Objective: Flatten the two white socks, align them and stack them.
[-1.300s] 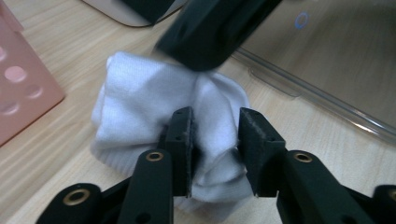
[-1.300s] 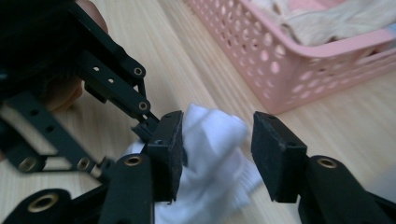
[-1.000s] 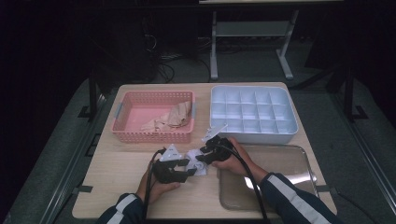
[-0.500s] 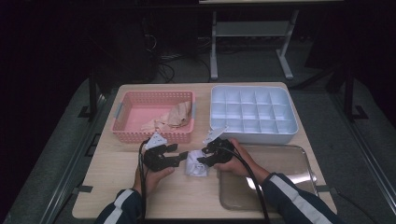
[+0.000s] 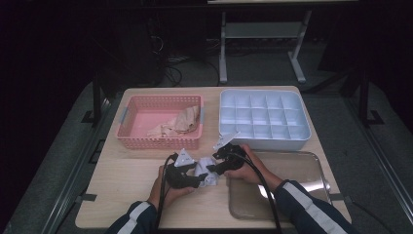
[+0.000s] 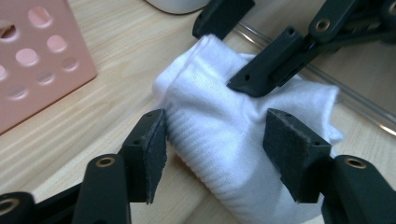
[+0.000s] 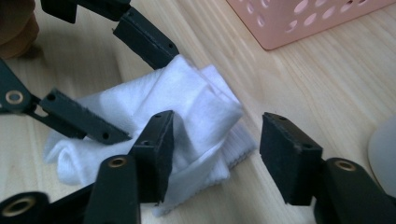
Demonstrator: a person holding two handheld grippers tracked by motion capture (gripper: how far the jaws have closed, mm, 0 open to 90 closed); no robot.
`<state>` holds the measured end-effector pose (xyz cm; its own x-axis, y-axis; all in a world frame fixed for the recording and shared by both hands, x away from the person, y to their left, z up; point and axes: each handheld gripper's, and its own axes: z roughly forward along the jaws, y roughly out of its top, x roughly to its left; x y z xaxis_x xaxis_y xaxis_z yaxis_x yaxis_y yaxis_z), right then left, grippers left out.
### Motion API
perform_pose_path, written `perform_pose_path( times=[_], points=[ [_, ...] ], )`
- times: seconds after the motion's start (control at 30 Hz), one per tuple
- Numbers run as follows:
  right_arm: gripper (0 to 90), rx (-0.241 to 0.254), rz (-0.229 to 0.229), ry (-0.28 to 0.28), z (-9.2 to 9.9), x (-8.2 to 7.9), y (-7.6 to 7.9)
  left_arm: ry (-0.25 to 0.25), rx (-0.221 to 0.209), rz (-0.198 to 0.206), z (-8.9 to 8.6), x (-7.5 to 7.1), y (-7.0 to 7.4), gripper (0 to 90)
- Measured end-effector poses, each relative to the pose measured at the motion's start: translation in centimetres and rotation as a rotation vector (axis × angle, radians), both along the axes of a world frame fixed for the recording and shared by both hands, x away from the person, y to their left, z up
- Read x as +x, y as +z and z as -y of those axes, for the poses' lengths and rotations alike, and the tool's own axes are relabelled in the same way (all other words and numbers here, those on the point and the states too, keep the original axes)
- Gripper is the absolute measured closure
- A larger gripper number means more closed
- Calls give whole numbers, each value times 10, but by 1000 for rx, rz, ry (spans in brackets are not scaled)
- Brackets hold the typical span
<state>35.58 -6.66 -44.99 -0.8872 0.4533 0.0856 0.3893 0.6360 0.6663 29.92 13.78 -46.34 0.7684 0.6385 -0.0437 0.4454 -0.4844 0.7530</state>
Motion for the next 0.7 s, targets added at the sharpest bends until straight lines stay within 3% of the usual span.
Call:
perform_pose_path(
  times=[0.07, 0.2, 0.27, 0.37, 0.53, 0.7],
  points=[
    [425, -2, 13, 0, 1, -1, 4, -8, 7, 13, 0, -1, 0, 372],
    [417, 56, 13, 20, -1, -6, 11, -23, -3, -4, -2, -1, -2, 313],
    [392, 47, 19, 40, -4, -7, 9, -25, 1, 1, -1, -1, -2, 307],
    [358, 12, -17, 65, -8, -5, 2, -37, 29, 16, -2, -4, 0, 284],
    [282, 30, -122, 90, -8, 1, -10, -65, 50, 7, -11, -12, 4, 273],
    [376, 57, -193, 106, -9, 4, -14, -65, 62, 6, -35, -26, 11, 260]
  ],
)
